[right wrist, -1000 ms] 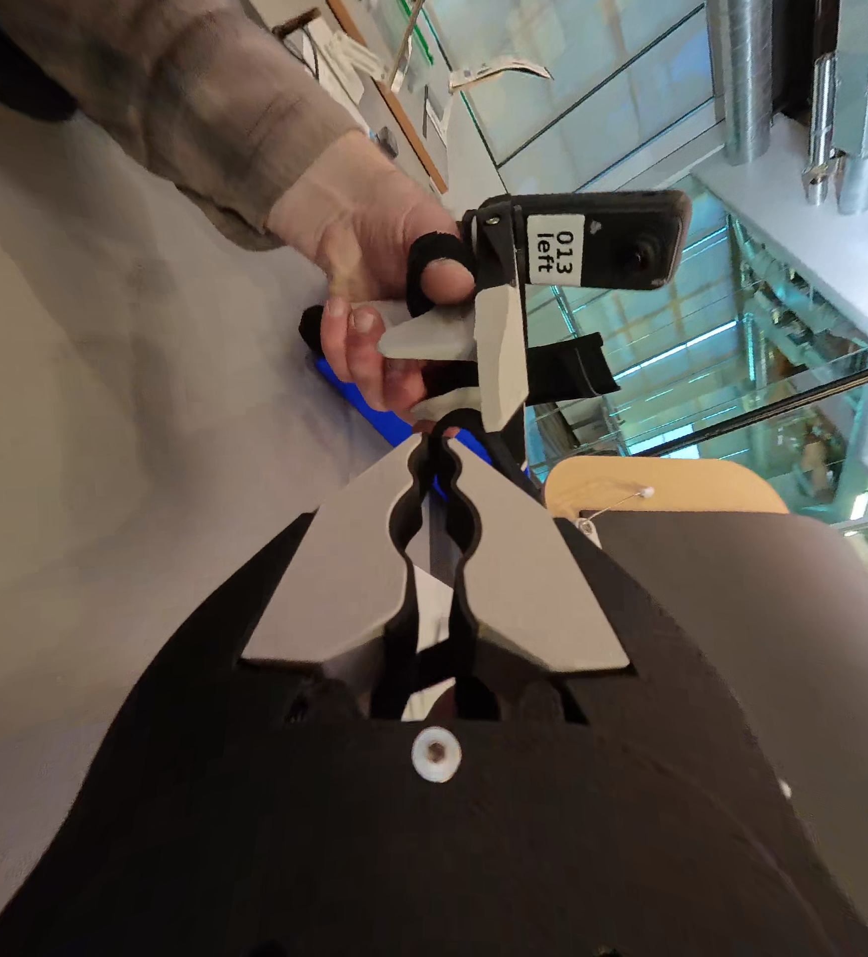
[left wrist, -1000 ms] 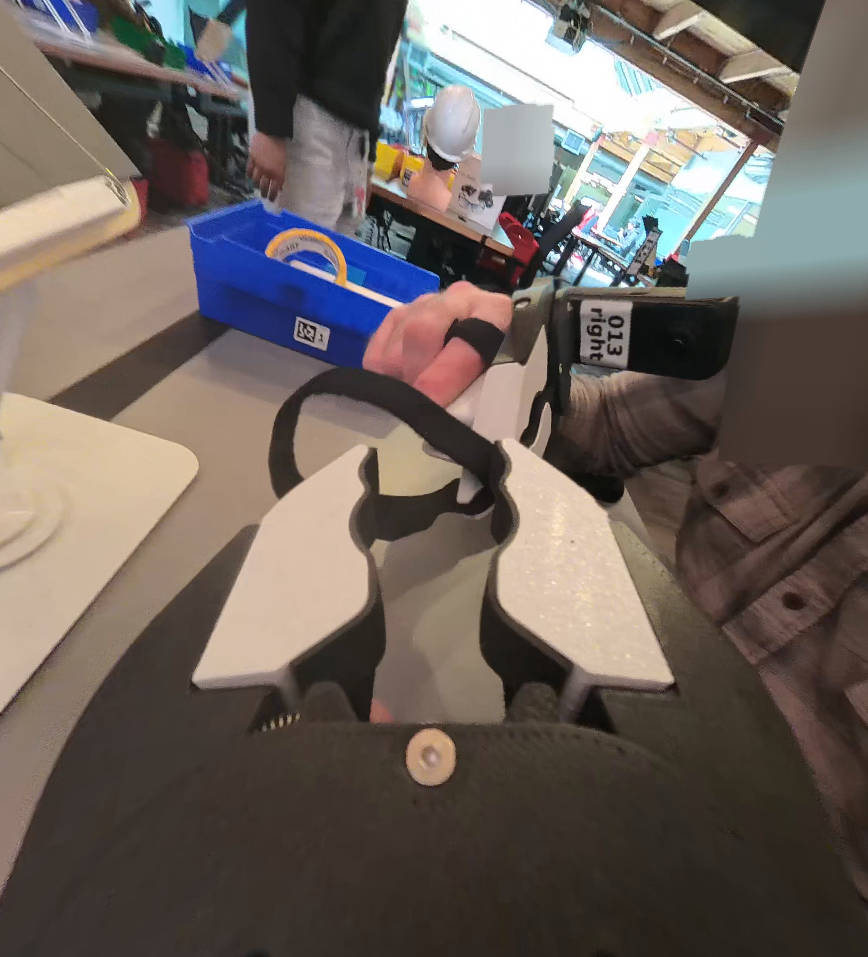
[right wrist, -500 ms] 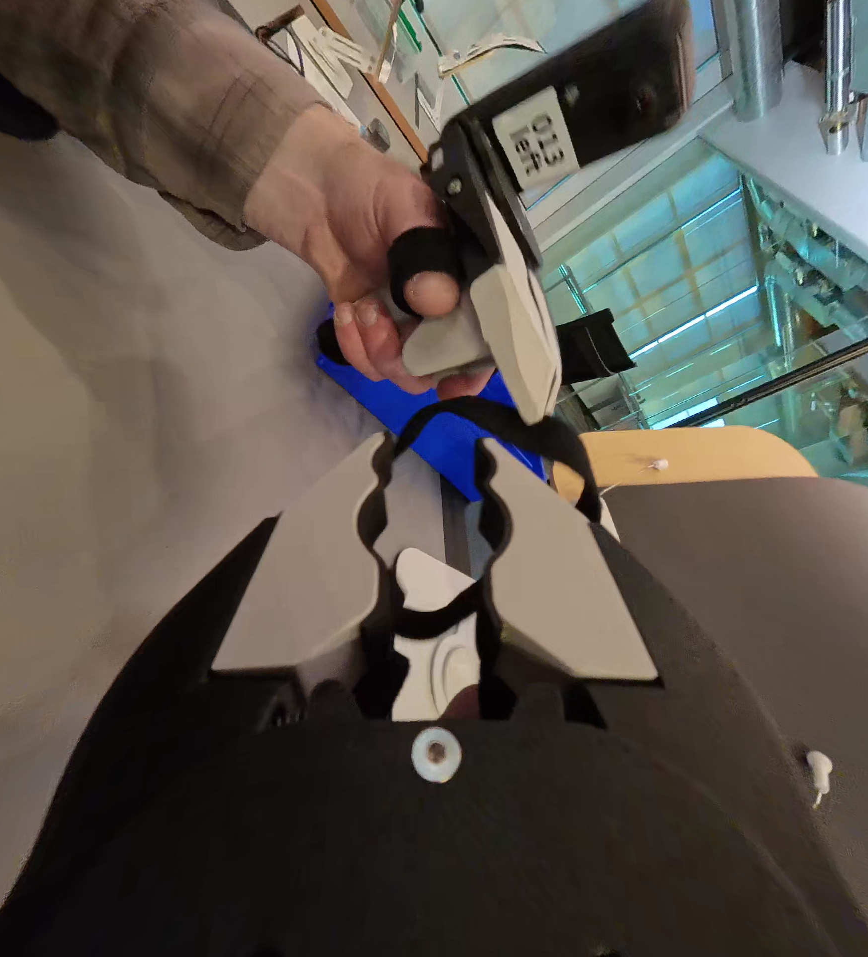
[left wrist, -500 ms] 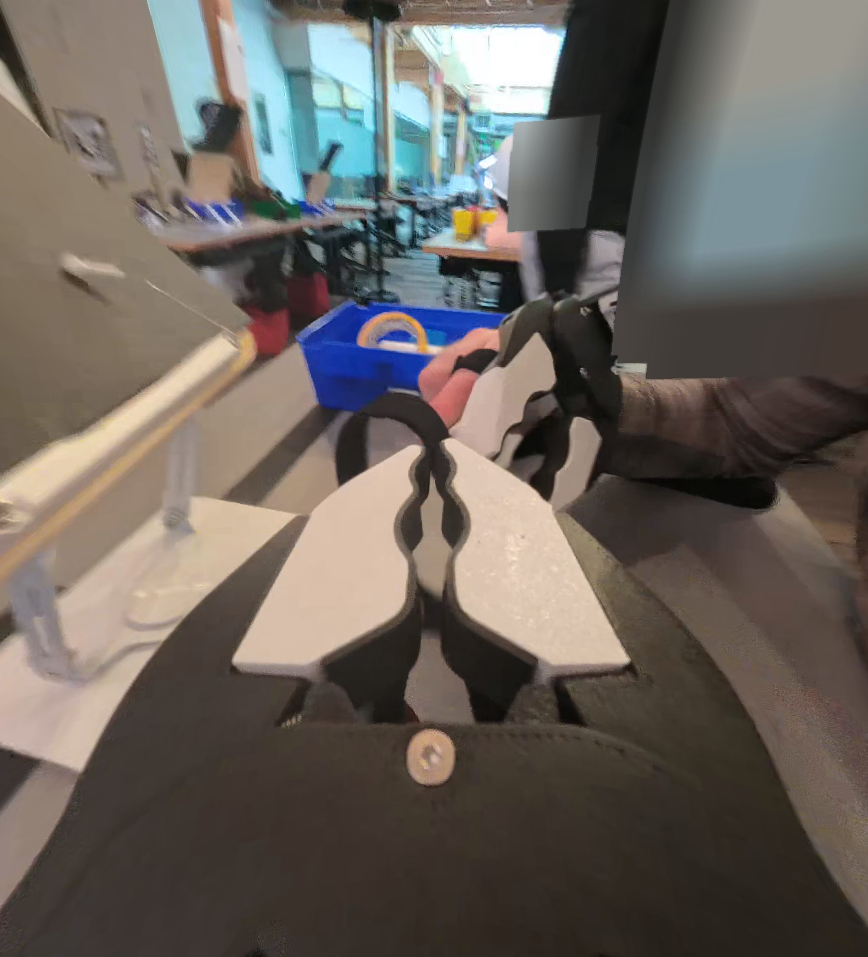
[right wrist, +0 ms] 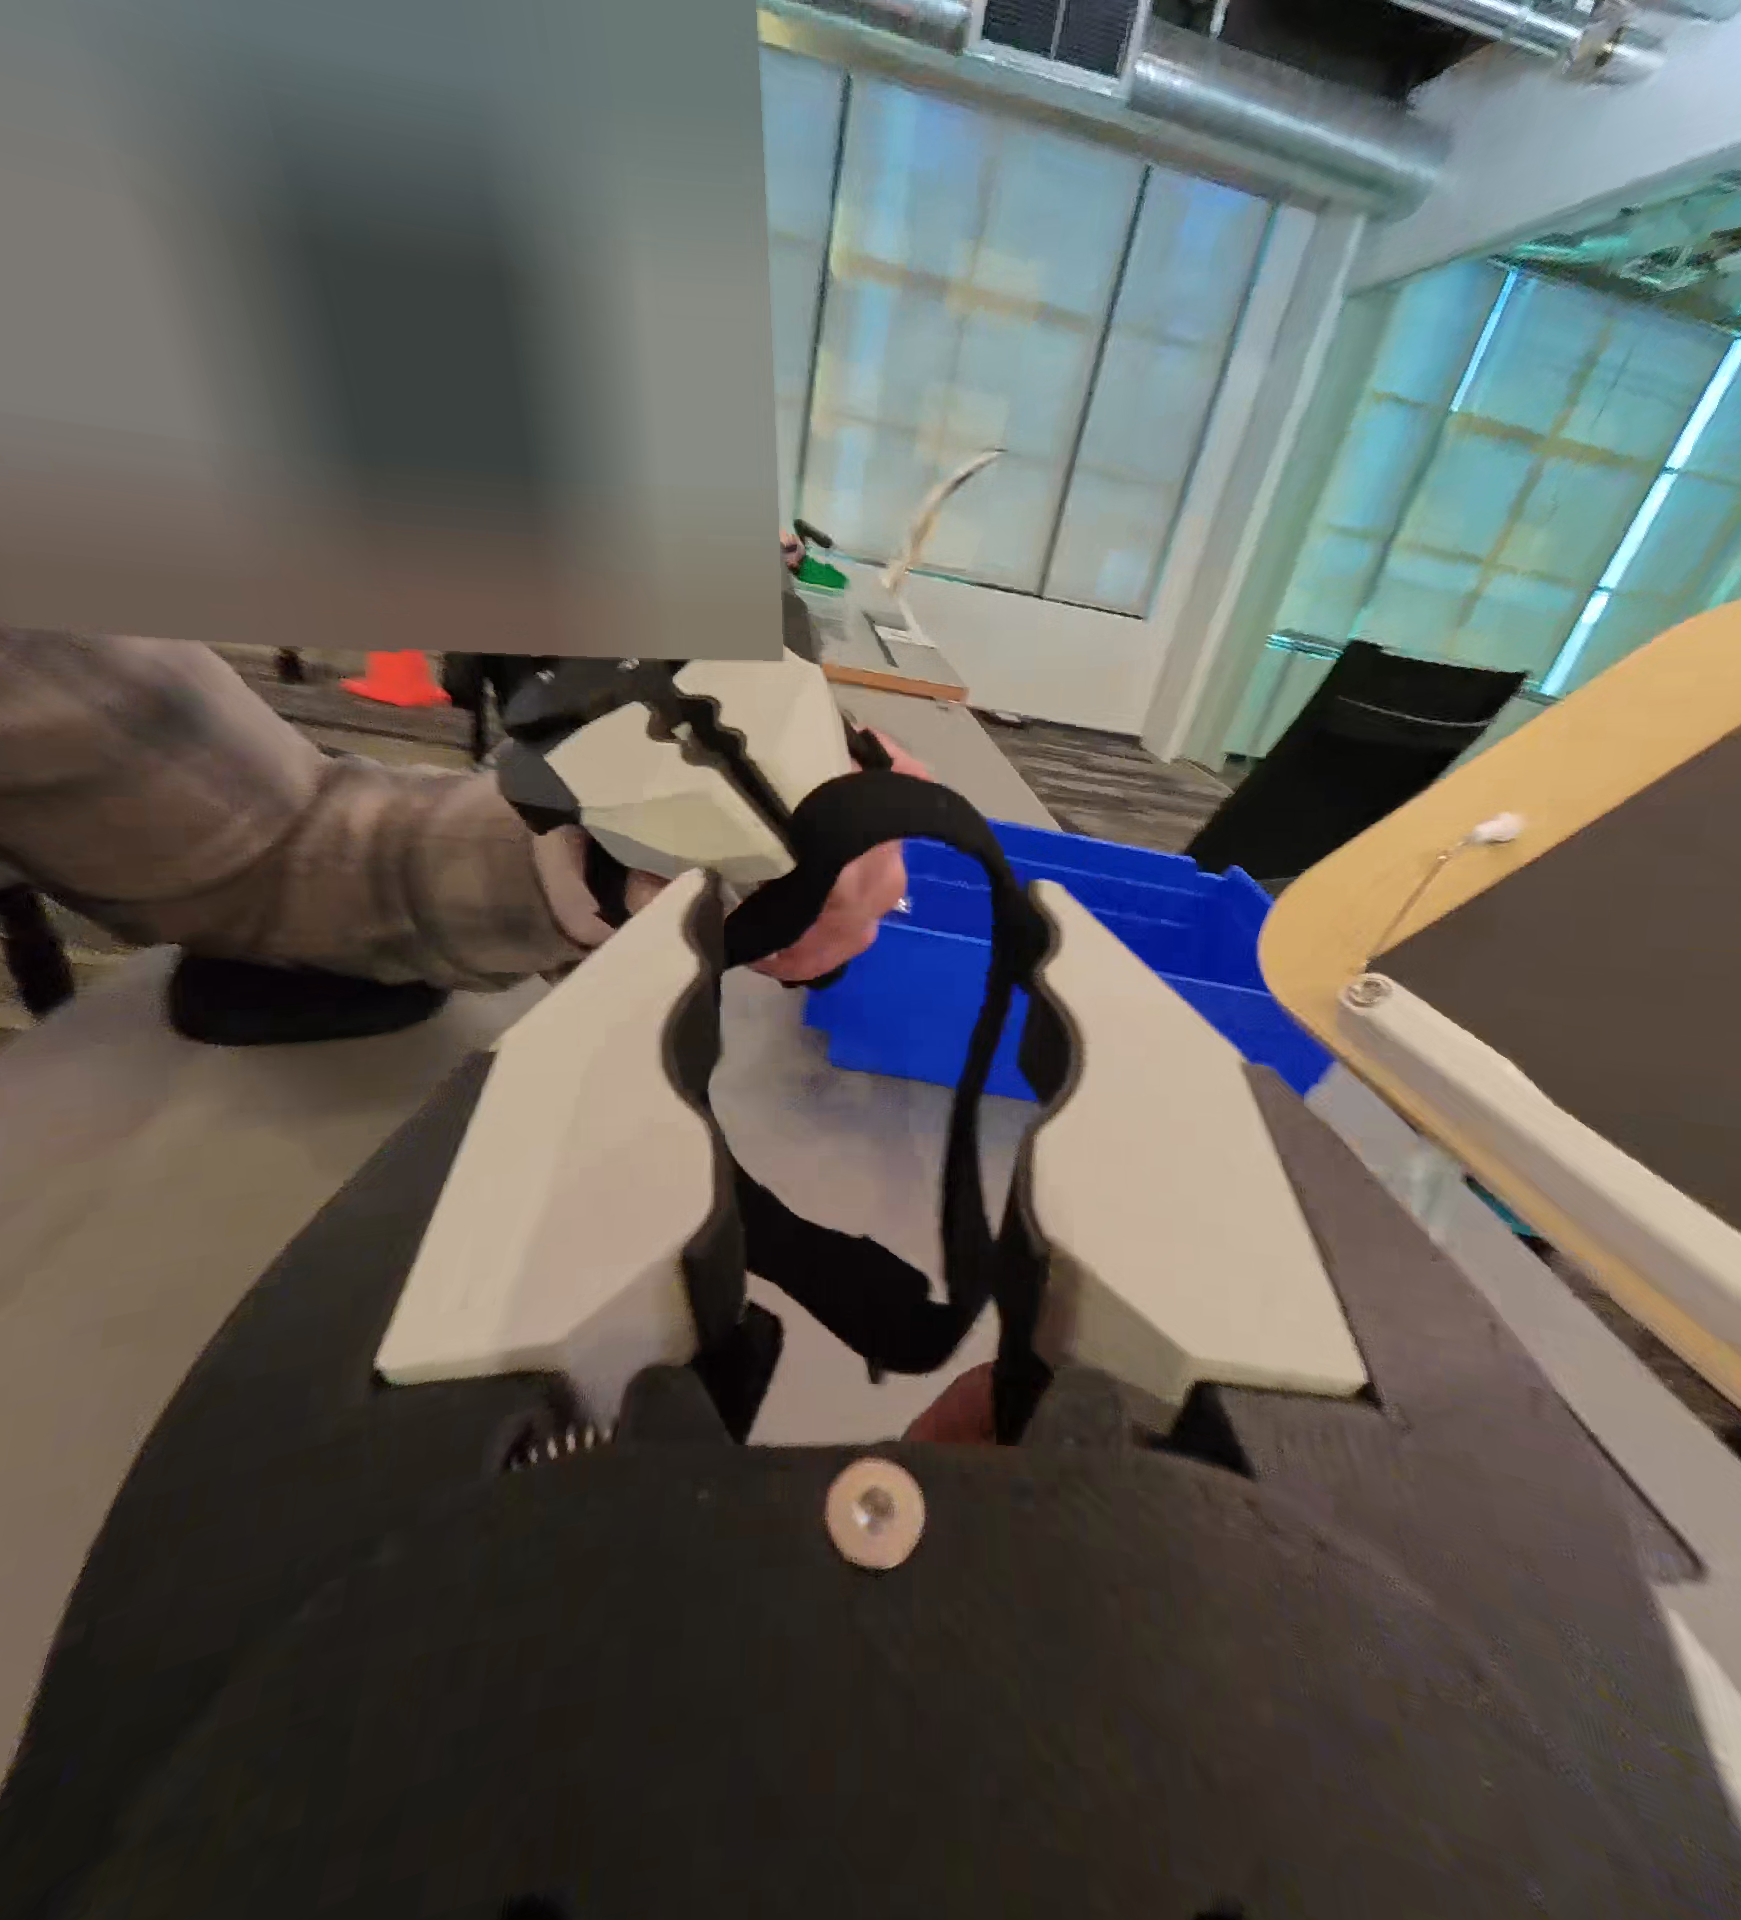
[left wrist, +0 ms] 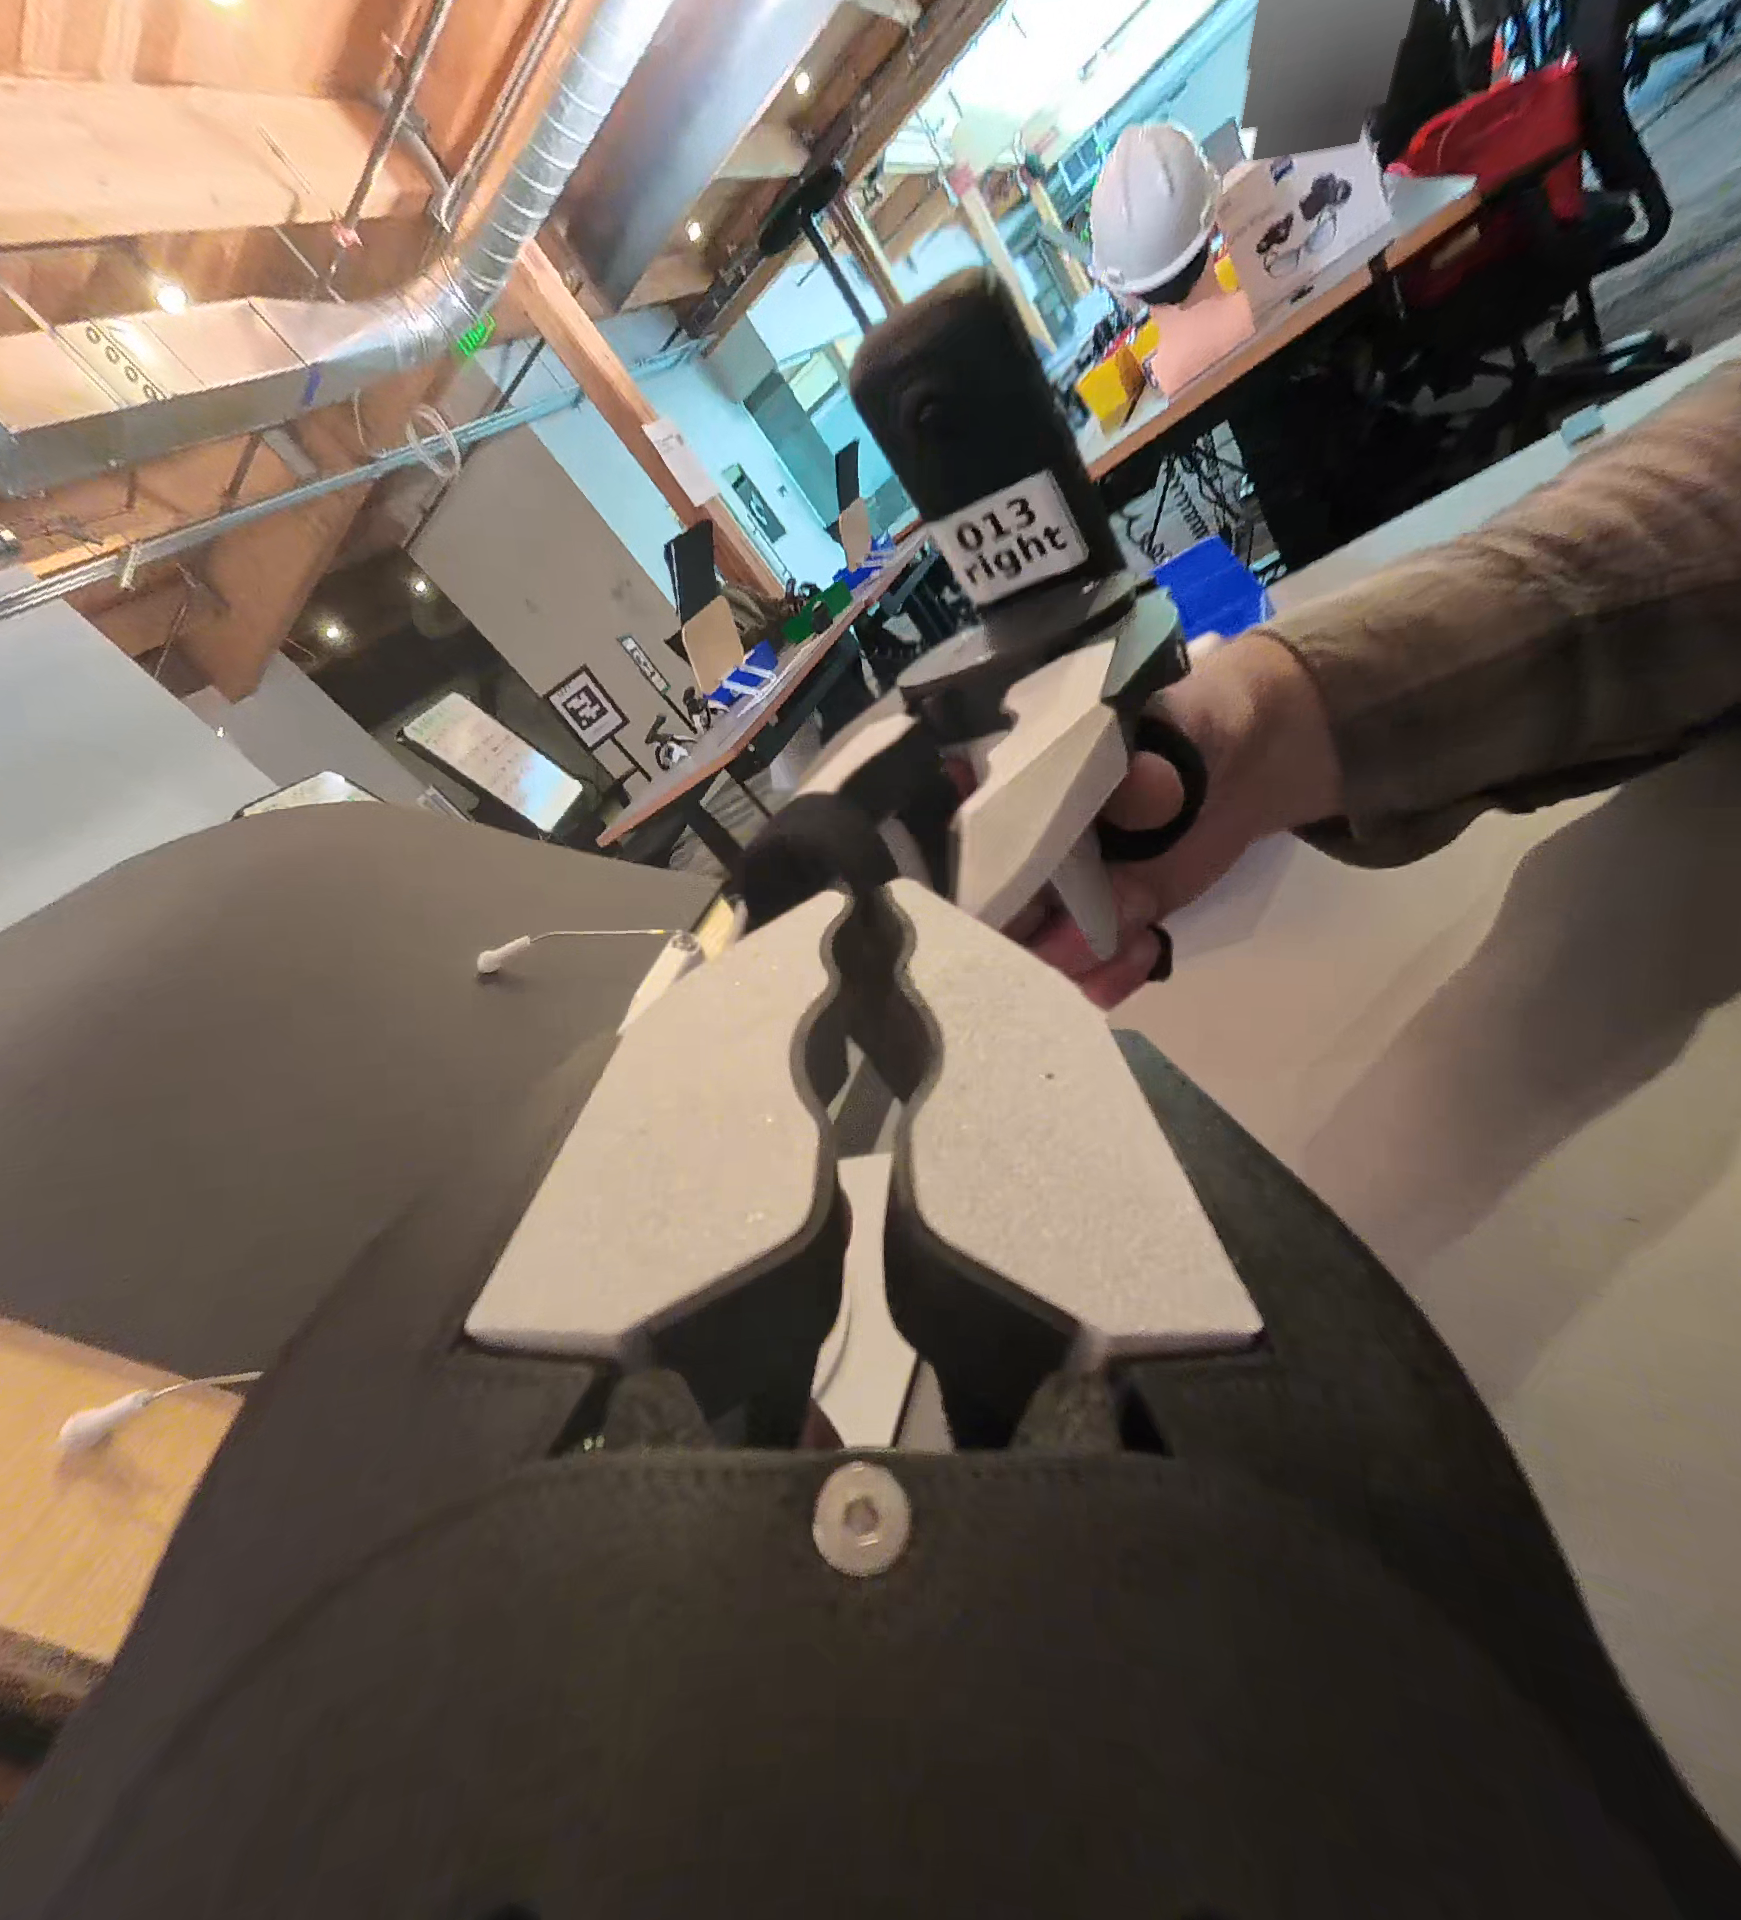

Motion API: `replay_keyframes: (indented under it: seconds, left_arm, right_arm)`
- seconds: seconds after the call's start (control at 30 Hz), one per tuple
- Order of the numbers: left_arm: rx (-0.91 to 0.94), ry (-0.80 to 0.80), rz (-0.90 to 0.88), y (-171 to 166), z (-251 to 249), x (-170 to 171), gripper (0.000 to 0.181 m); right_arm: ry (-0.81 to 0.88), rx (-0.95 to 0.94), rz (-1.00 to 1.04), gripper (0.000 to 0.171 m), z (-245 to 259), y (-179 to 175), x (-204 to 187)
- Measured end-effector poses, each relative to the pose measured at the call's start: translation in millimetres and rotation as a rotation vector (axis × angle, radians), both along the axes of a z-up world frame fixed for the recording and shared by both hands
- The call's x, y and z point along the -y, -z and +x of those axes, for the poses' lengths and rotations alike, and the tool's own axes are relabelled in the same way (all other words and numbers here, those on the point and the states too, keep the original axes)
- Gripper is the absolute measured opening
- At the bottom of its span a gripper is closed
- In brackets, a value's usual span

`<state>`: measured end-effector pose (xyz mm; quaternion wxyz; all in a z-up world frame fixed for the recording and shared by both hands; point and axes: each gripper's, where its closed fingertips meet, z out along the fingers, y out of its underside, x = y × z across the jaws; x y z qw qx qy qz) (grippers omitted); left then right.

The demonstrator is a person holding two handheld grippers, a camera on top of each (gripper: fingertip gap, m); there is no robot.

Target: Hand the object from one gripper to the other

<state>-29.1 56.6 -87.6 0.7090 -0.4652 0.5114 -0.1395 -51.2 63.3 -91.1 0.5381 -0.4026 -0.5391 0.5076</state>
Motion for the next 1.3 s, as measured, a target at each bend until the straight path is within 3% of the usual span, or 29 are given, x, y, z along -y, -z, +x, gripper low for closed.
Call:
replay_keyframes:
  seconds: [0.07, 0.3, 0.53, 0.6, 0.67, 0.77, 0.93, 1.07, 1.3]
  left_arm:
    - [0.032, 0.031, -0.014, -4, -2, 3, 0.001]
    - [0.027, -0.002, 0.016, -5, -3, 1, 0.001]
    - [0.068, -0.012, -0.054, -6, -8, -6, 0.002]
    - [0.123, 0.038, -0.150, -8, -10, -6, 0.014]
    - [0.159, 0.136, -0.358, 0, -11, -9, 0.038]
    - [0.210, 0.310, -0.589, 14, -7, -2, 0.054]
    - [0.182, 0.499, -0.700, 32, 14, 23, 0.066]
    - [0.134, 0.528, -0.664, 41, 27, 35, 0.058]
    - [0.172, 0.477, -0.586, 38, 25, 27, 0.021]
  right_arm:
    - [-0.029, -0.056, -0.067, 0.037, 4, -7, 0]
    - [-0.101, -0.075, -0.160, 0.007, 4, -10, 6]
    - [-0.114, -0.089, -0.215, 0.000, 5, -10, 3]
    - [-0.137, -0.119, -0.227, 0.000, 11, -15, 1]
    - [-0.171, -0.135, -0.207, 0.000, 17, -20, 5]
    - [-0.247, -0.114, -0.175, 0.000, 20, -19, 19]
    - [-0.335, -0.064, -0.142, 0.000, 15, -7, 41]
    - [-0.381, -0.032, -0.125, 0.000, 12, 0, 54]
    - [-0.313, -0.036, -0.099, 0.000, 9, -1, 46]
